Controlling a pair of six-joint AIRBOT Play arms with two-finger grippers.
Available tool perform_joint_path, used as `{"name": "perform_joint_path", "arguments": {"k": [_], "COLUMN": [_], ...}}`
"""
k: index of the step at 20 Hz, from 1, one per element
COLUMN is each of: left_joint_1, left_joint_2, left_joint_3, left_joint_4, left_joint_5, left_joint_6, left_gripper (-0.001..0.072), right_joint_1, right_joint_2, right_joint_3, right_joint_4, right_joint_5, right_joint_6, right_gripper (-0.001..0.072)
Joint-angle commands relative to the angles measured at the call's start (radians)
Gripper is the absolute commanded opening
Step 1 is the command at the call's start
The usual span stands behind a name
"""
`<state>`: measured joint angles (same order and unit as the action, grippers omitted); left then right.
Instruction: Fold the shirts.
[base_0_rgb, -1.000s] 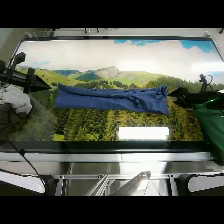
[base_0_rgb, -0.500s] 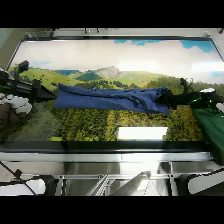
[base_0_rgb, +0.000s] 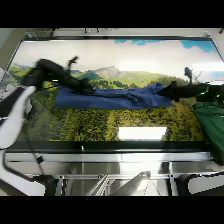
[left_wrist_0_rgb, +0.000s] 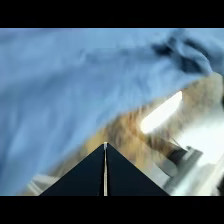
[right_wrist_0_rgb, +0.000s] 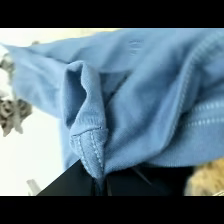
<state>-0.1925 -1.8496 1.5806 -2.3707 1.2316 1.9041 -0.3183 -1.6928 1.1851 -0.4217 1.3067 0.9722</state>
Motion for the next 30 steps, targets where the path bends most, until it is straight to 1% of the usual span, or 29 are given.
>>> {"name": "perform_joint_path", "arguments": {"k": [1,3,5,8,11,13,14,15,17,19,21,23,25,27,28,29,30], "left_joint_1": [-0.185,-0.231,-0.246,-0.254,-0.254,-0.254,-0.252,-0.240,-0.186,-0.090,0.038,0.166,0.293,0.401,0.445,0.478,0.511], "left_joint_2": [-0.212,-0.295,-0.353,-0.411,-0.440,-0.451,-0.441,-0.418,-0.341,-0.228,-0.092,0.033,0.135,0.214,0.249,0.275,0.300], "left_joint_3": [0.205,0.292,0.373,0.474,0.478,0.476,0.476,0.476,0.466,0.393,0.277,0.152,0.026,-0.108,-0.180,-0.244,-0.314], "left_joint_4": [0.048,0.049,0.047,0.038,-0.038,-0.114,-0.163,-0.187,-0.187,-0.186,-0.186,-0.186,-0.186,-0.187,-0.187,-0.187,-0.188], "left_joint_5": [-0.053,-0.032,-0.012,0.021,0.043,0.054,0.074,0.115,0.222,0.311,0.375,0.404,0.412,0.409,0.397,0.389,0.379], "left_joint_6": [-0.086,-0.142,-0.188,-0.230,-0.231,-0.225,-0.194,-0.165,-0.116,-0.080,-0.045,0.002,0.026,0.053,0.070,0.087,0.114], "left_gripper": [0.0018,0.0018,0.0018,0.0019,0.0020,0.0021,0.0021,0.0021,0.0020,0.0020,0.0020,0.0020,0.0021,0.0020,0.0021,0.0021,0.0021], "right_joint_1": [-0.076,-0.109,-0.132,-0.131,-0.091,-0.033,0.010,0.063,0.182,0.311,0.444,0.570,0.674,0.764,0.800,0.834,0.858], "right_joint_2": [0.034,0.035,0.035,0.039,0.055,0.055,0.055,0.055,0.055,0.053,0.047,0.031,-0.007,-0.083,-0.129,-0.183,-0.229], "right_joint_3": [0.030,0.058,0.104,0.165,0.175,0.175,0.175,0.175,0.175,0.175,0.175,0.175,0.178,0.218,0.250,0.292,0.332], "right_joint_4": [0.005,0.004,0.005,0.039,0.151,0.172,0.174,0.174,0.177,0.176,0.177,0.193,0.261,0.309,0.325,0.365,0.422], "right_joint_5": [0.143,0.201,0.266,0.348,0.369,0.352,0.330,0.292,0.194,0.060,-0.095,-0.253,-0.397,-0.495,-0.517,-0.523,-0.525], "right_joint_6": [0.002,0.001,0.002,0.013,0.012,0.016,0.029,0.045,0.070,0.084,0.117,0.117,0.116,0.116,0.113,0.087,0.047], "right_gripper": [0.0022,0.0022,0.0022,0.0022,0.0022,0.0022,0.0022,0.0022,0.0022,0.0022,0.0022,0.0022,0.0022,0.0022,0.0024,0.0149,0.0419]}}
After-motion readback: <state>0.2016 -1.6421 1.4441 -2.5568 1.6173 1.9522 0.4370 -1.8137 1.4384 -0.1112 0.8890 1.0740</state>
